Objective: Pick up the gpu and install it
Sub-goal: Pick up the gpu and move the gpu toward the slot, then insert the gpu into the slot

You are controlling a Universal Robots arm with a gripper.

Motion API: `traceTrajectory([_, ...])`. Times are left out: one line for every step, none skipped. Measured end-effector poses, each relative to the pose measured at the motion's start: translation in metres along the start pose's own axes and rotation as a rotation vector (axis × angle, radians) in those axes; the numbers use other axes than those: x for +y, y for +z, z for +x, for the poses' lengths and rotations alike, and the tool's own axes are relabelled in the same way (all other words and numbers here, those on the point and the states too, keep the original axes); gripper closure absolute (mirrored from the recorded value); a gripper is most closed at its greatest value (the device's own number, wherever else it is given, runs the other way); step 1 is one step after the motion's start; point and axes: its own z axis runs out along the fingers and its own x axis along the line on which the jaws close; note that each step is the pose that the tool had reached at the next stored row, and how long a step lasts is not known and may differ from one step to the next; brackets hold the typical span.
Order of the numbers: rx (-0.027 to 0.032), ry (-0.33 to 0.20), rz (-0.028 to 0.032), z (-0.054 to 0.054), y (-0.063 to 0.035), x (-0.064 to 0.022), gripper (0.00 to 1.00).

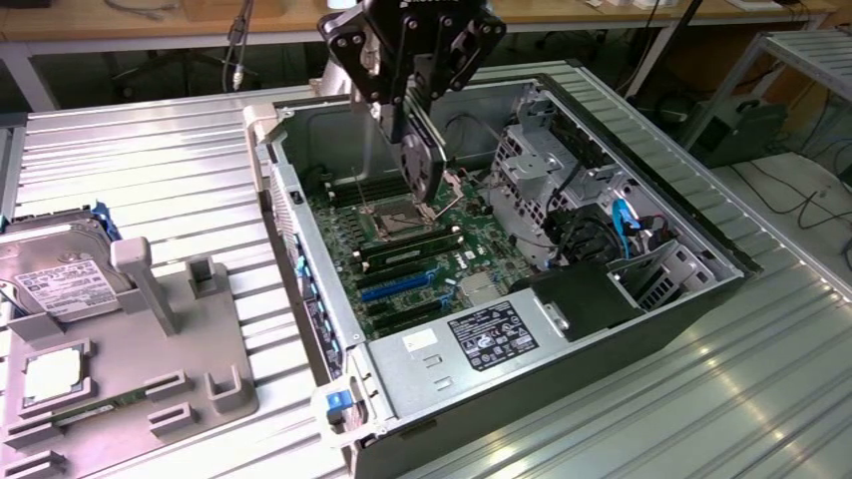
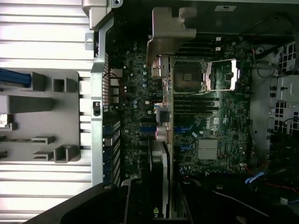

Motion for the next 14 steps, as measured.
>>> traceTrajectory([0.0000, 0.000, 0.0001, -0.002, 0.0000, 0.0000, 0.72])
traceTrajectory([0.0000, 0.000, 0.0000, -0.003, 0.0001, -0.0001, 0.72])
traceTrajectory([0.0000, 0.000, 0.0000, -0.005, 0.0001, -0.0001, 0.72])
traceTrajectory([0.0000, 0.000, 0.0000, -0.006, 0.0002, -0.0001, 0.72])
traceTrajectory([0.0001, 0.000, 0.0001, -0.008, 0.0002, -0.0001, 0.72])
traceTrajectory([0.0000, 0.000, 0.0000, -0.010, 0.0003, -0.0002, 0.72])
traceTrajectory([0.0000, 0.000, 0.0000, -0.011, 0.0003, -0.0002, 0.72])
traceTrajectory([0.0000, 0.000, 0.0000, -0.013, 0.0003, -0.0002, 0.72])
traceTrajectory([0.0000, 0.000, 0.0001, -0.014, 0.0003, -0.0003, 0.72])
traceTrajectory([0.0001, -0.001, 0.0001, -0.022, 0.0006, -0.0004, 0.72])
traceTrajectory([0.0000, -0.001, 0.0000, -0.033, 0.0011, -0.0006, 0.72])
traceTrajectory([0.0000, -0.001, 0.0001, -0.040, 0.0016, -0.0007, 0.72])
traceTrajectory([0.0000, -0.001, 0.0000, -0.043, 0.0018, -0.0008, 0.72])
traceTrajectory([0.0000, -0.001, 0.0001, -0.043, 0.0018, -0.0008, 0.72])
